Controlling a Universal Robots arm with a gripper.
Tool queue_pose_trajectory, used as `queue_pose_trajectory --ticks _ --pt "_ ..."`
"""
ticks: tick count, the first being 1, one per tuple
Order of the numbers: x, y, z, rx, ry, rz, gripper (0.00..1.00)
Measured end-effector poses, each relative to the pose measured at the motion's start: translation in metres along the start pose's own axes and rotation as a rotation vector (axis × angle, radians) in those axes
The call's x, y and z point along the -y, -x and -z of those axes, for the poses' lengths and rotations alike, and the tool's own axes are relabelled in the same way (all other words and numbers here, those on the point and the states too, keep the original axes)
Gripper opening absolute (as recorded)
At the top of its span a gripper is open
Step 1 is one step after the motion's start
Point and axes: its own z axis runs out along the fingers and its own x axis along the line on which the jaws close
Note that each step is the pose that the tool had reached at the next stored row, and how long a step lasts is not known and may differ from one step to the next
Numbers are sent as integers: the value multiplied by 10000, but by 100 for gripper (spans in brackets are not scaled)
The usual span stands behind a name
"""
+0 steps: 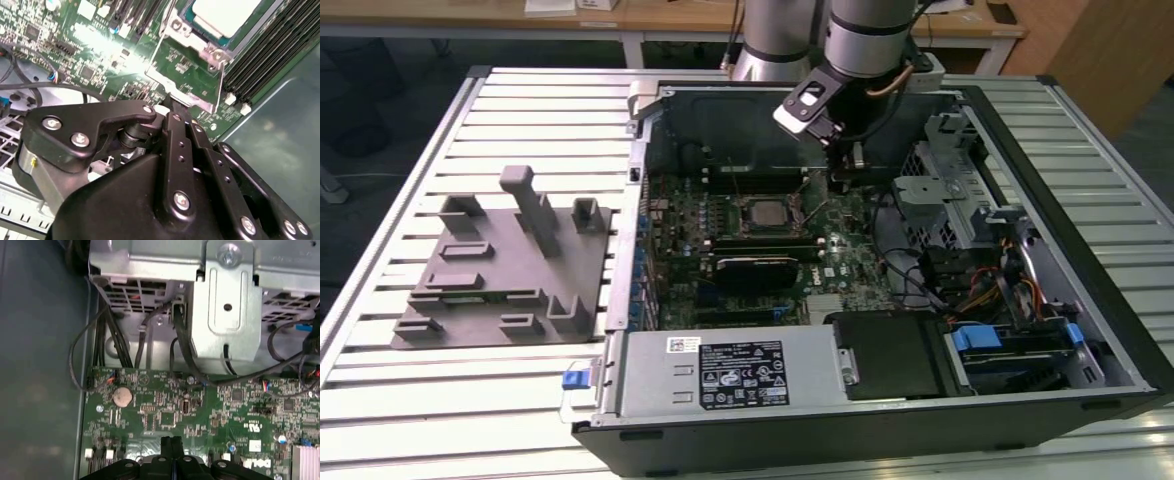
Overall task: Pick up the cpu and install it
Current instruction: 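Close the cpu cover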
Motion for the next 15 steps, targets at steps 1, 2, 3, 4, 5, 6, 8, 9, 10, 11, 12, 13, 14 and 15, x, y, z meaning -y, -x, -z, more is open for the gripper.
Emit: queue_pose_trajectory --ticks 1,2,3,4,5,6,8,9,10,11,12,13,14,15 --pt "22 -1 1 -1 0 0 11" --pt "45 -3 2 -1 1 1 11" --pt "68 -4 3 -1 1 1 11" --pt "91 -5 4 -2 1 0 11" --pt "112 -7 5 -5 1 0 11" --pt "228 -14 10 -10 2 -3 11" --pt "291 -18 13 -12 4 -5 11" --pt "326 -21 14 -13 5 -8 11" --pt "355 -23 15 -14 6 -9 11" --pt "379 -24 16 -12 5 -10 11" --pt "398 -25 17 -11 5 -12 11" --pt "402 -25 18 -10 5 -12 11" --pt "402 -25 18 -10 5 -11 11" --pt "402 -25 17 -11 5 -11 11"
